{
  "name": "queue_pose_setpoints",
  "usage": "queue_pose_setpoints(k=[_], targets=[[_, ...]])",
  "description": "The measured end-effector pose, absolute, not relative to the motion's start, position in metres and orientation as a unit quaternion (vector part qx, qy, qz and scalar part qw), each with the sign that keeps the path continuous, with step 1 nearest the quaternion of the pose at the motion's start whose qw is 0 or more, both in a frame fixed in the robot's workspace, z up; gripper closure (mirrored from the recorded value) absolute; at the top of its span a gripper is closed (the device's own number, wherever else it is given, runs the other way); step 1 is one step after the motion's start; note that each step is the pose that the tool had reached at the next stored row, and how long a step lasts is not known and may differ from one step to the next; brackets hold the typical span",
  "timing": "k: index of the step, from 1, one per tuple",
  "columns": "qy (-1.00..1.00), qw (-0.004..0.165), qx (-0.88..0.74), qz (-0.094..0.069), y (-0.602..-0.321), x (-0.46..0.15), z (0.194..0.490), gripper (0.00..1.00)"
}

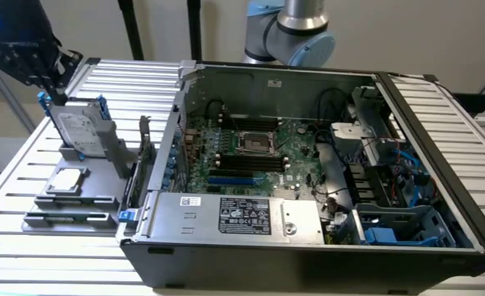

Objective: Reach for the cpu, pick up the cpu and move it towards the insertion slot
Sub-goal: 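Pick up the cpu and move it towards the insertion slot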

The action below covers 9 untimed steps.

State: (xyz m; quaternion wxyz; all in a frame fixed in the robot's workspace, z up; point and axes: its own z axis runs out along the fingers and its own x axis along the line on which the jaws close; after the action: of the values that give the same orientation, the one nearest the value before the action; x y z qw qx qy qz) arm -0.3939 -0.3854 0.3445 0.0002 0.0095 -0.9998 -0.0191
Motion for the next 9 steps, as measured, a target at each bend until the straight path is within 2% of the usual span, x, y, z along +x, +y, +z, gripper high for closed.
queue_pose_setpoints(k=[9], targets=[[-1.0,0.0,0.01,-0.019,-0.414,-0.403,0.341,0.89]])
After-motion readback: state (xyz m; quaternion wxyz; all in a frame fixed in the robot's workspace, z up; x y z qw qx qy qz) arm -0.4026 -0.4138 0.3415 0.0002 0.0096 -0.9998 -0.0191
